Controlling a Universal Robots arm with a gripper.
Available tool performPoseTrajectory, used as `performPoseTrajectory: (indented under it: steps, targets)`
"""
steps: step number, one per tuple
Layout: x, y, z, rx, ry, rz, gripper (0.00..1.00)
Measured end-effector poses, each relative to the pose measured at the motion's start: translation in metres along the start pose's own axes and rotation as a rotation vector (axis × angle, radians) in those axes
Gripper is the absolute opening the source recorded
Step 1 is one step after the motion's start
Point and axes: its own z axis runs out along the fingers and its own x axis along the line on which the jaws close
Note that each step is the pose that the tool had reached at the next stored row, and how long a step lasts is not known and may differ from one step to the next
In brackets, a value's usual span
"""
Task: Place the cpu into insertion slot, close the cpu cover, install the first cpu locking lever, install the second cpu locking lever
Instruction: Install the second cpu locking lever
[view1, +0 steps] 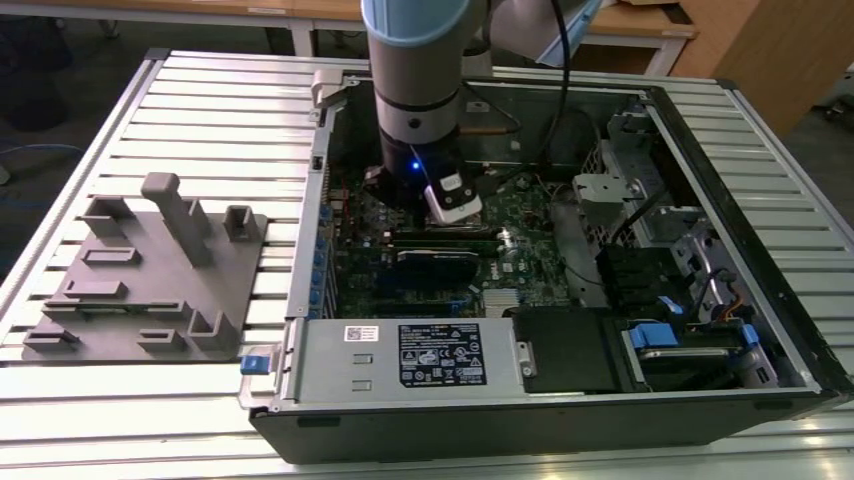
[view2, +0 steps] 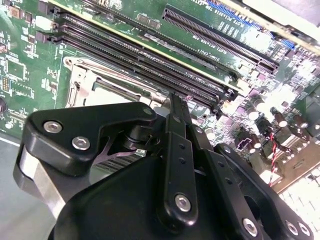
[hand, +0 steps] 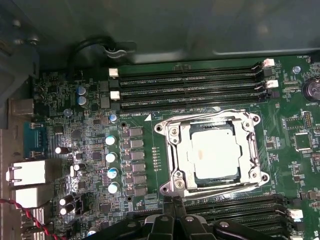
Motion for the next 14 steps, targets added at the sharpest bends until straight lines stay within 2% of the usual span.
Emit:
performPoseTrajectory:
  steps: [6,10,14]
  targets:
    - [-0.0004,0.0006,-0.0048,-0.0001,0.0,0.0,0.1]
    - [-0.0004,0.0007,-0.0048,-0.0003,-0.0001,0.0,0.1]
    - [0.0,0.0035,-0.0039,-0.0012,-0.0001,0.001,0.1]
